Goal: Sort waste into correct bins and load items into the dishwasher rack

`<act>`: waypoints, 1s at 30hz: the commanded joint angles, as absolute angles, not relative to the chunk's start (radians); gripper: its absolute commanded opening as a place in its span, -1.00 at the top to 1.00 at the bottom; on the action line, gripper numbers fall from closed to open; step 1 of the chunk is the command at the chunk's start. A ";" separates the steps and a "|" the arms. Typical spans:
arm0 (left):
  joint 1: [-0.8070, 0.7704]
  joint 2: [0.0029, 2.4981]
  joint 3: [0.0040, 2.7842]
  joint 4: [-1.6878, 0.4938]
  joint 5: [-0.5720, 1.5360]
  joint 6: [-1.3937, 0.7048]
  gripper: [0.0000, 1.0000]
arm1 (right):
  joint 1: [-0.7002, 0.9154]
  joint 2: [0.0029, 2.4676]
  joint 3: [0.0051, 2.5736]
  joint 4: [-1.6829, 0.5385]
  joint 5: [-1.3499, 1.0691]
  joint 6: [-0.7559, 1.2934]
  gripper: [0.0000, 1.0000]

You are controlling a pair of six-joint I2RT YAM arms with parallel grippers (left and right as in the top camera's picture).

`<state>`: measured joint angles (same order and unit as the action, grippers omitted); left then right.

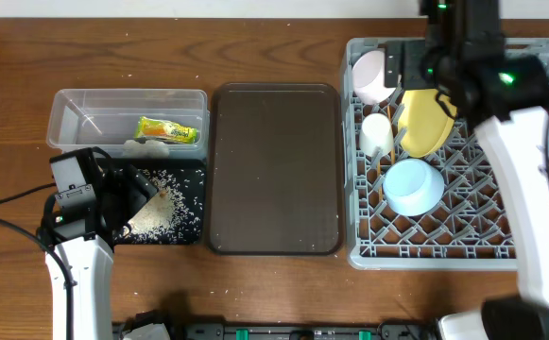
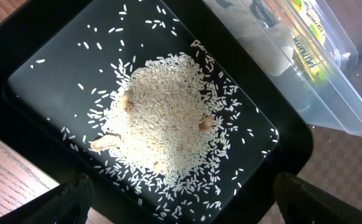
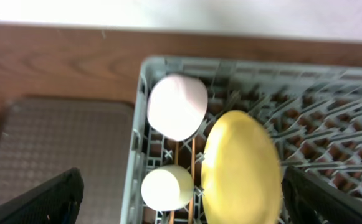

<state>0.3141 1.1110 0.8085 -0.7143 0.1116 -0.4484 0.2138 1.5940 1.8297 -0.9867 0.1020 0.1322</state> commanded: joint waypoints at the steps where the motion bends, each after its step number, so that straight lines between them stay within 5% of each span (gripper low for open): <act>1: 0.319 1.112 0.822 -0.717 0.096 -0.454 -0.90 | 0.216 1.454 1.826 -0.987 0.100 0.122 -0.99; 15: 0.319 1.112 0.822 -0.717 0.096 -0.454 -0.91 | 0.194 0.774 1.197 -1.000 0.280 0.111 -0.98; 21: 0.319 1.112 0.822 -0.717 0.096 -0.454 -0.90 | 0.084 0.574 1.113 -1.300 0.281 0.110 -0.98; 30: 0.319 1.112 0.822 -0.717 0.096 -0.454 -0.91 | 0.080 0.476 1.082 -1.253 0.286 0.107 -0.99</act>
